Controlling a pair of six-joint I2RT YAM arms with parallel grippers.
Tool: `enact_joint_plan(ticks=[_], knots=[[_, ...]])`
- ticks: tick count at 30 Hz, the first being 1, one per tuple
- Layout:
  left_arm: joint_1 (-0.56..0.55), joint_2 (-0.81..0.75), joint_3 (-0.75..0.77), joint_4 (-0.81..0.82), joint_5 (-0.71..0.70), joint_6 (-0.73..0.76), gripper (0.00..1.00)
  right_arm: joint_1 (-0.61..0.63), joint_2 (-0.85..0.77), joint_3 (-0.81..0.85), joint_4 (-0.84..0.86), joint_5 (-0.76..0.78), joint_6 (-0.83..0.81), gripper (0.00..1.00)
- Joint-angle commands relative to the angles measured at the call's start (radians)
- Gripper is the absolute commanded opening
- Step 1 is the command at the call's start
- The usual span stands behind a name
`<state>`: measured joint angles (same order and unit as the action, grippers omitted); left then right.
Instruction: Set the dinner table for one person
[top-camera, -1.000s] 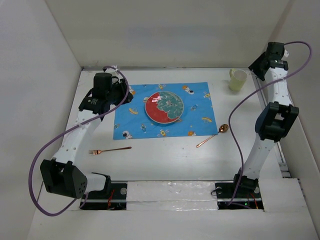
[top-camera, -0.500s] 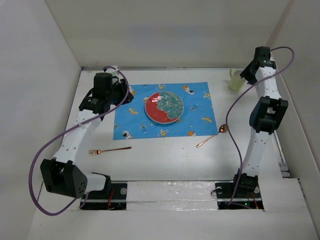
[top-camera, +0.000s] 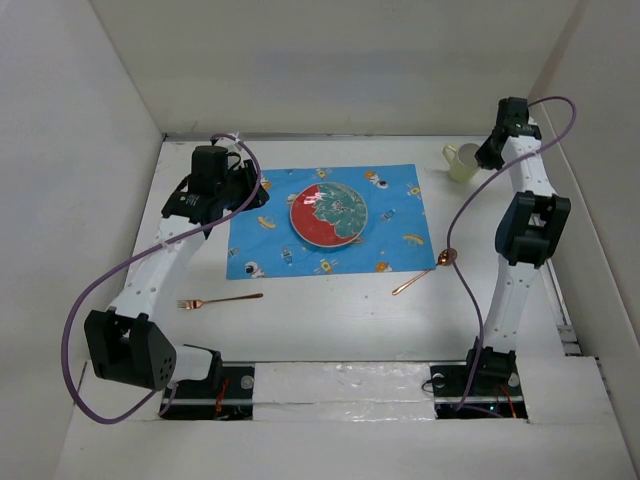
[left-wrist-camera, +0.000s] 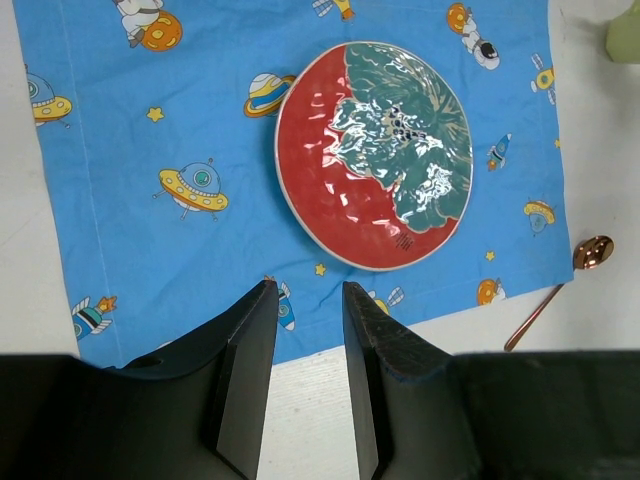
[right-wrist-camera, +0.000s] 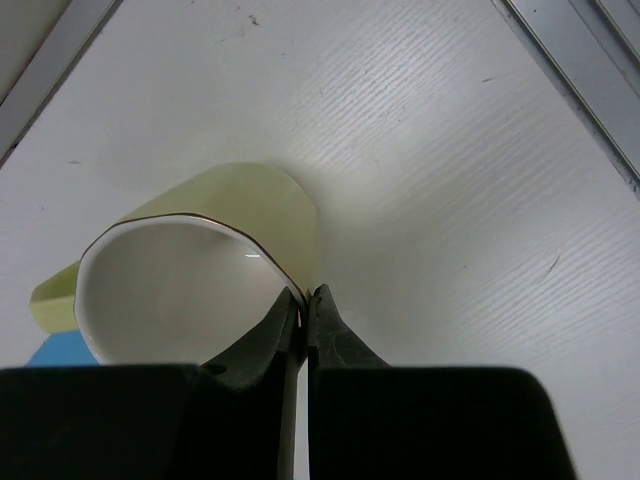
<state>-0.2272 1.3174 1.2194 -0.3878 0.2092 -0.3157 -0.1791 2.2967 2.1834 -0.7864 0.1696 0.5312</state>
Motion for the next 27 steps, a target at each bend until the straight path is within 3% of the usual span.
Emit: enact_joint_plan(ticks=[1, 16, 21, 27], knots=[[0.002, -0.004, 0.037, 0.009, 0.012, 0.003, 0.29, 0.039, -0.138, 0.042, 0.111, 0.002, -0.034, 0.0], [0.002, 0.005, 0.034, 0.024, 0.024, -0.003, 0.29, 0.234, -0.08, 0.113, 0.004, -0.212, -0.134, 0.0], [0.002, -0.004, 0.02, 0.027, 0.021, -0.006, 0.29, 0.254, -0.028, 0.211, -0.043, -0.213, -0.129, 0.0], [0.002, -0.017, 0.012, 0.024, 0.015, -0.005, 0.29, 0.263, 0.009, 0.217, -0.08, -0.2, -0.12, 0.0]])
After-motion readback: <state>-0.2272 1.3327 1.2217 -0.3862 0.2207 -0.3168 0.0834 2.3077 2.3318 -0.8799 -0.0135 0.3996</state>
